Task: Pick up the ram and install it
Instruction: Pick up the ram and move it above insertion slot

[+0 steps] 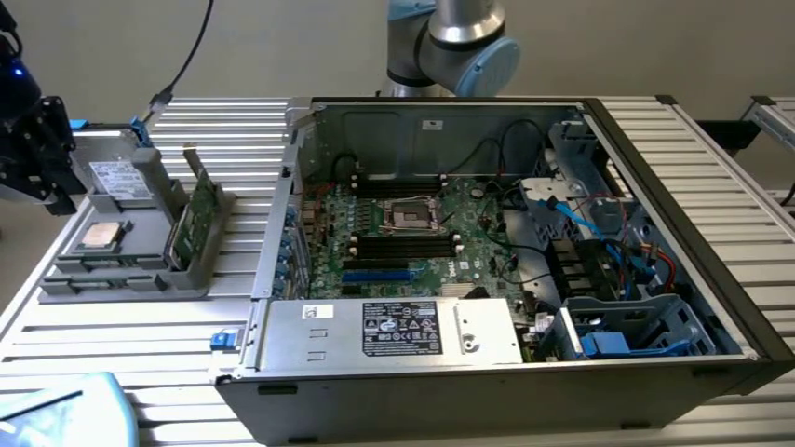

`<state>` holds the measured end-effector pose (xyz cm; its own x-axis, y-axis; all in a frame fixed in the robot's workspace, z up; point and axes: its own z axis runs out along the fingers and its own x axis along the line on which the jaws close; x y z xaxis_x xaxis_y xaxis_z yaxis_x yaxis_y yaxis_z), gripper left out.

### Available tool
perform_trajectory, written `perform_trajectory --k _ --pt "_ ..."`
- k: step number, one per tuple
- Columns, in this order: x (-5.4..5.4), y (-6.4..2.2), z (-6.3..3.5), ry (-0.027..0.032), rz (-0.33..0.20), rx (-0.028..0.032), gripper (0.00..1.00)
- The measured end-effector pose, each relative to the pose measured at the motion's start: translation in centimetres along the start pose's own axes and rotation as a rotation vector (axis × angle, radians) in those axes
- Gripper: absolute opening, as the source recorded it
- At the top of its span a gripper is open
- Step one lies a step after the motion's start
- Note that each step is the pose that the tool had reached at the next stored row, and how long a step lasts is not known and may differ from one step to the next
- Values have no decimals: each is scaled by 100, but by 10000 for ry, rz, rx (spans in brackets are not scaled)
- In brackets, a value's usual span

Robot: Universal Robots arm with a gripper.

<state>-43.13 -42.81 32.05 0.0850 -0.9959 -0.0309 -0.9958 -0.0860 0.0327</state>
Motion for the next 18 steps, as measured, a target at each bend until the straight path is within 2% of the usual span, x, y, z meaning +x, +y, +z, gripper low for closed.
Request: perform_trajectory --k 18 --pt "157 24 324 1 -11 -1 37"
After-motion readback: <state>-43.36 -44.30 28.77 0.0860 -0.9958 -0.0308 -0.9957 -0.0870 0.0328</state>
